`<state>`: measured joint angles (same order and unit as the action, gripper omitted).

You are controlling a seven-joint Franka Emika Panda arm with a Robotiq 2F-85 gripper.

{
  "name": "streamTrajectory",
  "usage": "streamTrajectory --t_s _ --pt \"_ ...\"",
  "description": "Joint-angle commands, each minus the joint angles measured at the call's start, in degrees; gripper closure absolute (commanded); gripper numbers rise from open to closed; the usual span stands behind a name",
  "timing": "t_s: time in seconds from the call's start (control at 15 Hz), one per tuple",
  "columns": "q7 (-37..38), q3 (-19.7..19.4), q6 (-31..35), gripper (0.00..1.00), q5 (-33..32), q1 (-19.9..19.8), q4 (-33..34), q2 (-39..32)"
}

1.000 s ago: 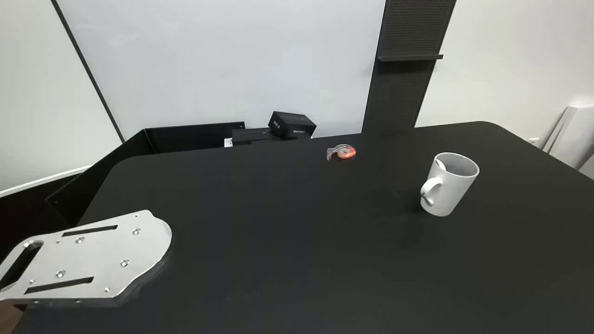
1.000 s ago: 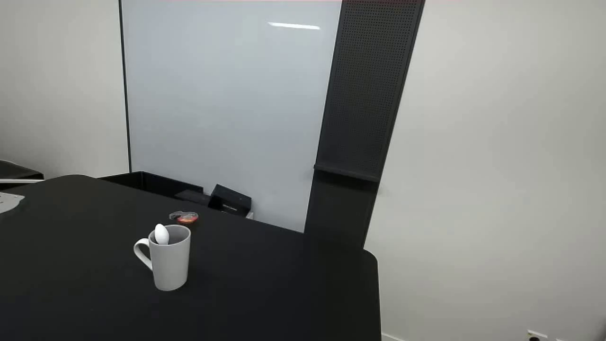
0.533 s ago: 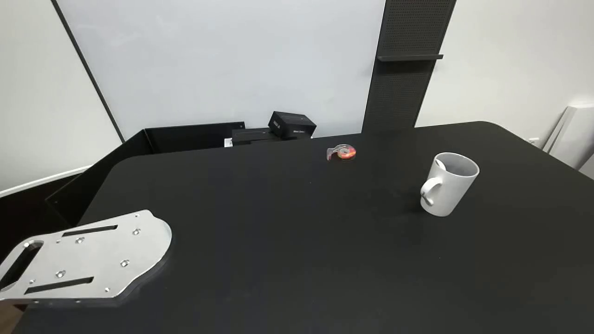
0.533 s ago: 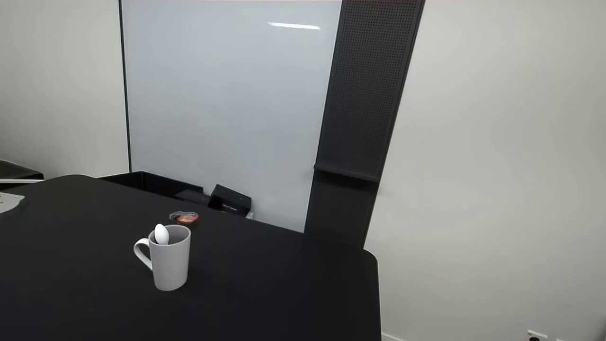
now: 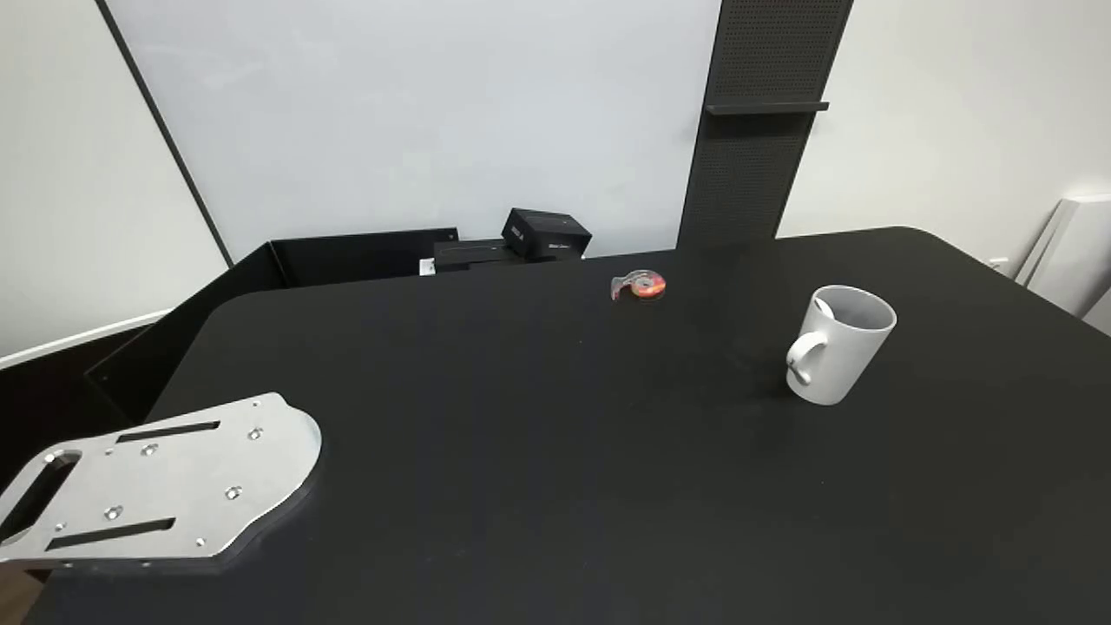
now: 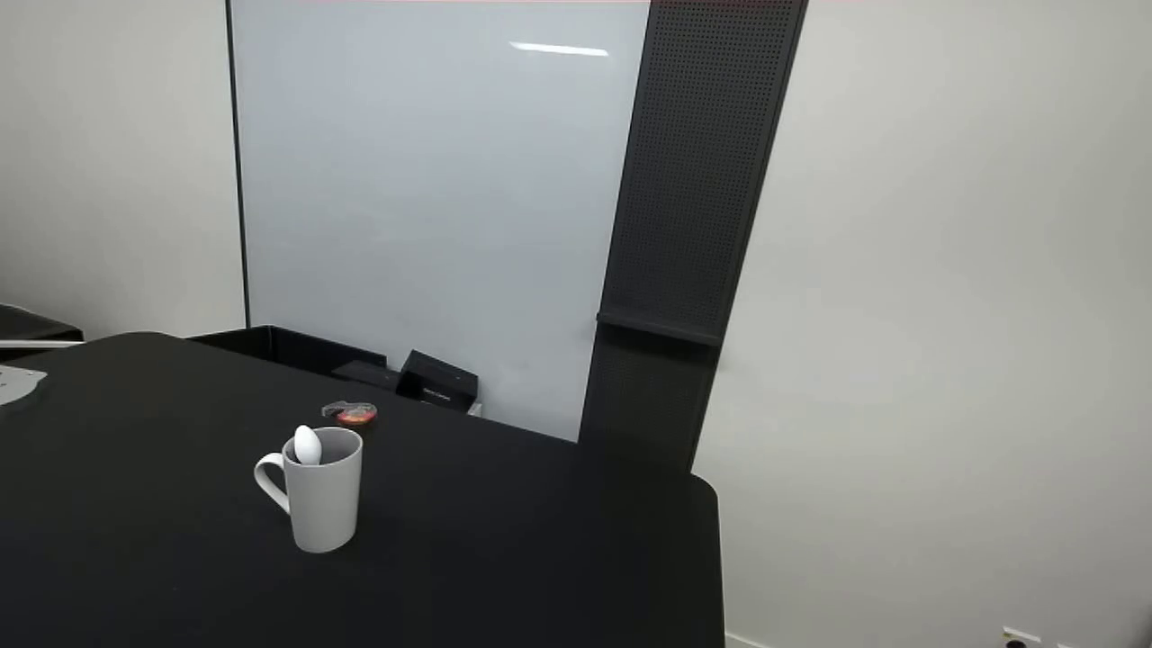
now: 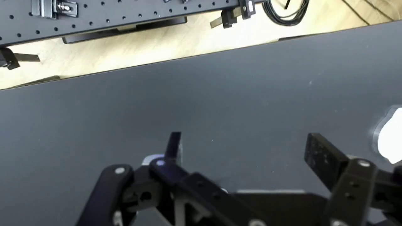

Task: Remove the white spoon from the grey mug and place it on the table

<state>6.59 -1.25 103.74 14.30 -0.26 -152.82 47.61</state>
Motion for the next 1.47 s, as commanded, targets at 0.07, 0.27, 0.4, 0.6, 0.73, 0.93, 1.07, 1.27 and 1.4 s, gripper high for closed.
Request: streamTrajectory --t_s 0.07,0.27,0.4,0.6,0.73,0.93,1.07,1.27,1.4 --pt "2.27 0.52 5.87 0.00 -2.99 -4.79 2.48 -2.30" --pt "4.81 0.45 10.88 0.00 -3.63 -7.53 3.58 -4.62" --pt "7.16 0.58 13.61 0.00 -3.98 -9.14 4.85 -6.51" --pt "12.48 1.16 17.14 0.00 -3.88 -11.43 7.31 -9.94" --pt "15.77 1.90 19.17 0.00 -4.58 -12.64 8.94 -12.21" --pt "20.33 3.11 21.34 0.00 -6.88 -14.20 11.66 -15.94" --pt "23.58 4.16 22.46 0.00 -9.52 -15.34 13.78 -18.77" --pt "28.05 5.54 22.51 0.00 -14.22 -16.52 17.33 -23.18" --pt "30.97 6.12 22.09 0.00 -17.62 -16.89 19.93 -26.32"
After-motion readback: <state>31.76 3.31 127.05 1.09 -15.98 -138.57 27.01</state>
